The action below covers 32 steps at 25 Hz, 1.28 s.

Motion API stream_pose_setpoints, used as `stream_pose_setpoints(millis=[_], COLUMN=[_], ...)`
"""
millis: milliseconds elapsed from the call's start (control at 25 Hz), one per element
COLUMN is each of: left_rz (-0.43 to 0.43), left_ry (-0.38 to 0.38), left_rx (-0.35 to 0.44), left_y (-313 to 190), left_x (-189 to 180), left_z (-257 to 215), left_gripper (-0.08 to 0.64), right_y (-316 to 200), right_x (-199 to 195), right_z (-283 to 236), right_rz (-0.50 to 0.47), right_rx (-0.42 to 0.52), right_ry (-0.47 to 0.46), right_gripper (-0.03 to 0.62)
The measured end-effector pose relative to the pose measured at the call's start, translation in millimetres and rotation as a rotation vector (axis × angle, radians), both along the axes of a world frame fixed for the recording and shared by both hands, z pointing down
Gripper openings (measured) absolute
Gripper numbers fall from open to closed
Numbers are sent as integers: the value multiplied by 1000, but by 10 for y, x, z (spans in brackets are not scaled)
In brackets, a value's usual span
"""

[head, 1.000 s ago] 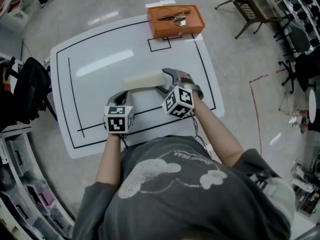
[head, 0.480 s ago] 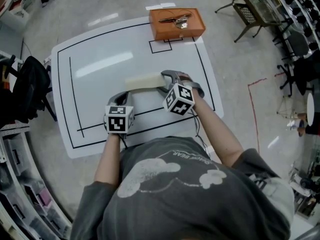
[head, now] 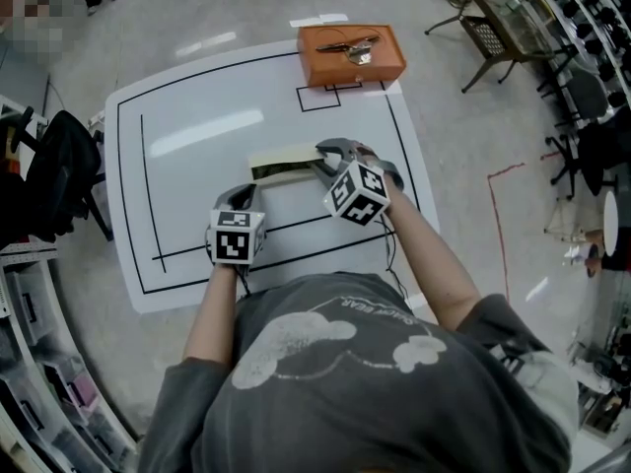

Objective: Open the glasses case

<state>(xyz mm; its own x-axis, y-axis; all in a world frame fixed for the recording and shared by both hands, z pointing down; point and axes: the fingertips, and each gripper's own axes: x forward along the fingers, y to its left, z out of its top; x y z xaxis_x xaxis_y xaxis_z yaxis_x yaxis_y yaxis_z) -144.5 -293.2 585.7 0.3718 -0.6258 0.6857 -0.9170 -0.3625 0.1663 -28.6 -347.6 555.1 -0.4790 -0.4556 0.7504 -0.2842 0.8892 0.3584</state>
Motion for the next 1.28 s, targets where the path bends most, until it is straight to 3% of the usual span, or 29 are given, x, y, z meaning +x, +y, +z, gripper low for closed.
stream_pose_setpoints(millis=[320,560,1040,1280], left_rz=[0,-7,-12,-46], left_ry=[2,16,2,36], left_rx=[-4,-3,-9,78], left_y=[-10,-7,-14,-100], left_x=[-3,-7,-22,-21], left_z=[-4,5,-2,-258], left_gripper=[2,2,2,2], right_y=[-228,-444,-555,-493], right_x=[-14,-45,-70,-44], right_z=[-70,-53,-56,-181], right_rz=[34,121,166,176], right_rx=[36,-17,-59,-17], right_ry=[-17,-72,-84,-130], right_gripper=[67,80,91,112])
